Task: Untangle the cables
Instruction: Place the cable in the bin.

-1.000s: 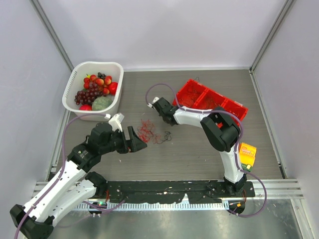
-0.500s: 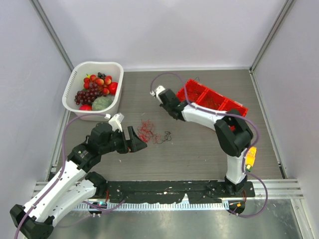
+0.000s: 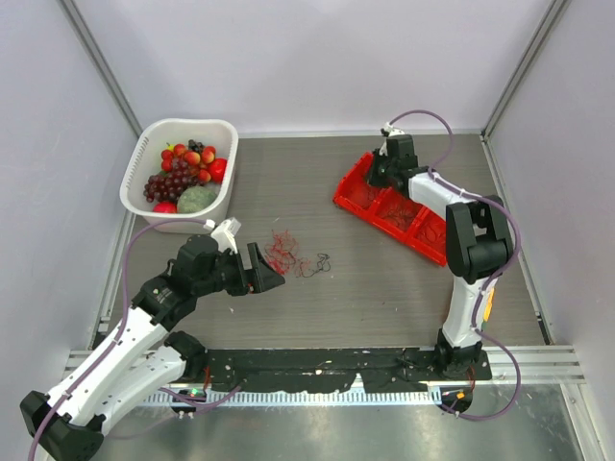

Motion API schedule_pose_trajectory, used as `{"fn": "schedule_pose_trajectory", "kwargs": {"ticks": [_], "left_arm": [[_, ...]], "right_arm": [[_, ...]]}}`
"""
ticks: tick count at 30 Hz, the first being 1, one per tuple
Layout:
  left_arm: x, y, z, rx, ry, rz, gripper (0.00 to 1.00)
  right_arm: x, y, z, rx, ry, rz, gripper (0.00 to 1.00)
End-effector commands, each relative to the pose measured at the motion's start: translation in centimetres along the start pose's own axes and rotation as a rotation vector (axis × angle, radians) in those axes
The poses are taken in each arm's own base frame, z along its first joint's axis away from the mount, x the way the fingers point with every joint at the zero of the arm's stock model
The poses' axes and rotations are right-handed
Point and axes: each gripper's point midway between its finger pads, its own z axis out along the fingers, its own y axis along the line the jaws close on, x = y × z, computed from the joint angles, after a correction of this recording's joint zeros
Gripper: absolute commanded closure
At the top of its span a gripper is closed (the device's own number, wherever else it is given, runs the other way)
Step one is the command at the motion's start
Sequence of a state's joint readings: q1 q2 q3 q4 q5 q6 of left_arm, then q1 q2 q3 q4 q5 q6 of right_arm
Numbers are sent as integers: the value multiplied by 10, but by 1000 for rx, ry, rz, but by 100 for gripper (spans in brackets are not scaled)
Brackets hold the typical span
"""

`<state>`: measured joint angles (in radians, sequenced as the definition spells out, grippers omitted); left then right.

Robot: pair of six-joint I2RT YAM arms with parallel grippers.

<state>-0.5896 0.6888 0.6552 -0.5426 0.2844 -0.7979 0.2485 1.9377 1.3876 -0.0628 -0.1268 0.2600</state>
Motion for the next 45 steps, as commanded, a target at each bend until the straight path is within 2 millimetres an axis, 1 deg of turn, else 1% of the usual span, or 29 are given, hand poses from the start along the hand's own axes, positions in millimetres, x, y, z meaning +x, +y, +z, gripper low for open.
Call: {"fn": "schedule_pose_trajectory", "kwargs": {"ticks": [1,2,5,7,9,10,12,13,14,15,17,19,20,21,23,24,25,28,29,30,31,33,35,36,38,40,41,43,45], "left_arm": [[-10,-14,-7,45,-37,25,15],[-10,-14,-7,46,-38,24,15],[-10,-14,-6,51,-38,19,15],[-10,-15,-5,55,-38,19,15],[-9,-14,-4,55,-38,16,15],[-10,-14,-3,57,-42,14,14],[-13,-17,2,70,-49,4,14],[-16,-19,6,83,-53,-3,14],[-21,-24,12,103,-64,-8,14],[-27,-28,18,119,-74,-13,15],[-47,-37,37,130,-103,-19,18],[-72,-38,59,101,-155,3,24],[-86,-41,70,90,-178,20,28],[-98,-40,86,76,-189,54,34],[-119,-36,118,28,-195,116,42],[-134,-35,136,7,-214,174,45],[-145,-31,151,-25,-217,202,46],[-163,-9,201,-120,-209,272,50],[-168,-9,214,-114,-205,281,49],[-178,-15,225,-92,-209,293,46],[-181,-15,234,-97,-201,305,44],[-182,-3,258,-128,-168,307,43],[-181,7,275,-163,-134,290,43],[-179,7,283,-155,-119,285,44],[-175,15,297,-163,-104,259,43],[-172,17,305,-145,-108,240,35],[-170,17,311,-124,-110,235,34],[-167,12,317,-80,-107,222,37],[-165,9,321,-61,-104,212,46]], "right_arm": [[-17,-2,7,65,-32,144,99],[-19,-8,7,103,-31,142,99],[-16,-24,18,188,2,100,99],[-9,-30,20,214,30,57,99],[-9,-27,20,216,30,9,99],[-5,-27,20,223,50,-8,99],[-10,-20,15,216,48,-30,99],[-11,-15,13,202,41,-37,99],[-22,-5,4,174,12,-44,99],[-24,4,2,149,3,-50,99],[-35,19,-9,104,-8,-50,99],[-45,26,-18,88,-19,-44,99],[-47,27,-20,87,-20,-47,99],[-48,34,-23,50,-17,-49,99],[-51,36,-26,40,-22,-62,99],[-53,36,-27,39,-25,-65,99],[-53,36,-28,41,-25,-71,99],[-53,39,-29,9,-21,-63,99],[-54,40,-31,0,-26,-57,99],[-54,40,-31,-10,-27,-53,99],[-54,41,-32,-18,-29,-44,99],[-57,42,-34,-34,-42,-36,99],[-59,42,-36,-48,-45,-25,99],[-61,44,-38,-59,-50,-21,99],[-64,45,-40,-70,-62,-20,99],[-66,46,-42,-76,-66,-20,99],[-66,46,-42,-79,-65,-20,99],[-64,45,-41,-80,-62,-20,99],[-61,44,-40,-79,-56,-19,99]]}}
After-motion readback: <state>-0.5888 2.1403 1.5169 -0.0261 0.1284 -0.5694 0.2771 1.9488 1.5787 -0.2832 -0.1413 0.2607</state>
